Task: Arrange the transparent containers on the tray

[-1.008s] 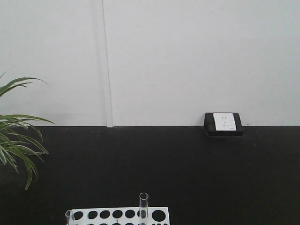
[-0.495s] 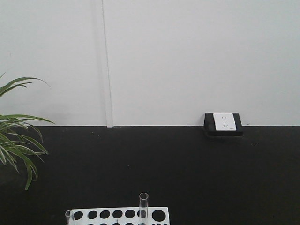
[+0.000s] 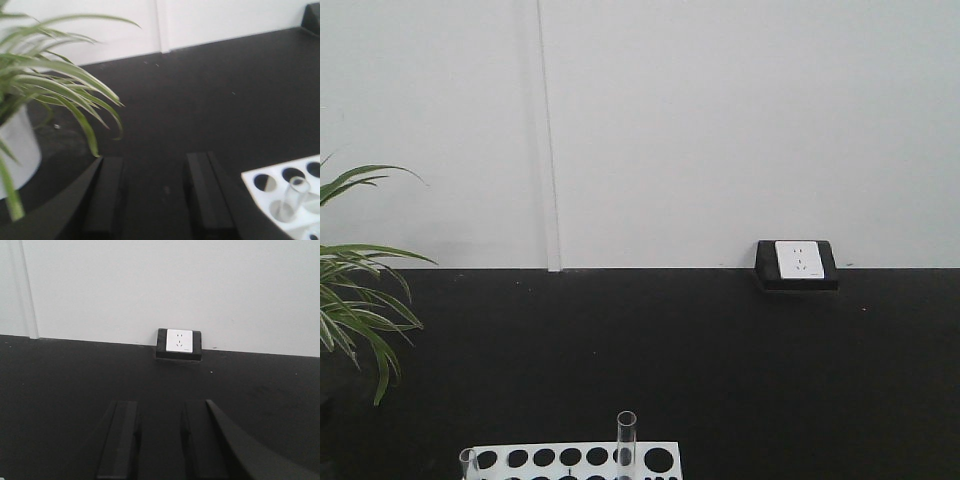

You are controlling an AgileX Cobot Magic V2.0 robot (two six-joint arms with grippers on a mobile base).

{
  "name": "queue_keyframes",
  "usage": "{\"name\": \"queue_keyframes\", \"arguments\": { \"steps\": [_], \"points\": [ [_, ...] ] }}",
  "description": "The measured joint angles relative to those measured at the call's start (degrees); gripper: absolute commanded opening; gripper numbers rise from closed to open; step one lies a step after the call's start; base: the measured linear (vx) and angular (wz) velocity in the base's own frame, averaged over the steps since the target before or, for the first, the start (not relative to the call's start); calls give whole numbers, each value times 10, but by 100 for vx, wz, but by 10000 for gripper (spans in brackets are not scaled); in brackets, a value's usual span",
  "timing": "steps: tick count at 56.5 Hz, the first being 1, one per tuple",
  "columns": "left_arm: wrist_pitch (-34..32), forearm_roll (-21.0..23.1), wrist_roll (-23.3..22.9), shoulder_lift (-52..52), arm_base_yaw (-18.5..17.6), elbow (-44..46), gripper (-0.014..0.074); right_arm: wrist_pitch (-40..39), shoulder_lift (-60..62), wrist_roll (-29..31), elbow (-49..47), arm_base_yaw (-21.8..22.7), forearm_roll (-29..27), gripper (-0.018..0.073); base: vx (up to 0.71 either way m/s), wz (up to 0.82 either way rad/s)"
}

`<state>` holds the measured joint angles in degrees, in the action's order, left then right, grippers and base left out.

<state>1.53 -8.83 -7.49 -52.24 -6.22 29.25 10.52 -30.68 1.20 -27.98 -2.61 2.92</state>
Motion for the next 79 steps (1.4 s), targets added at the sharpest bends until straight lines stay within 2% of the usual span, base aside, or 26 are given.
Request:
{"name": "queue_keyframes", "arguments": {
  "steps": [15,27,39,60,79],
  "points": [
    [-180,0,-20,-52,-68,-117,416,0,0,0,0,0,0,319,0,0],
    [-202,-2,-21,-95,-94,-145,434,0,0,0,0,0,0,319,0,0],
    [-281,-5,-21,-155,-119,-145,437,0,0,0,0,0,0,319,0,0],
    [-447,9,-21,-273,-128,-145,437,0,0,0,0,0,0,319,0,0],
    [-521,26,-21,-333,-128,-143,437,18,0,0,0,0,0,319,0,0]
  ]
}}
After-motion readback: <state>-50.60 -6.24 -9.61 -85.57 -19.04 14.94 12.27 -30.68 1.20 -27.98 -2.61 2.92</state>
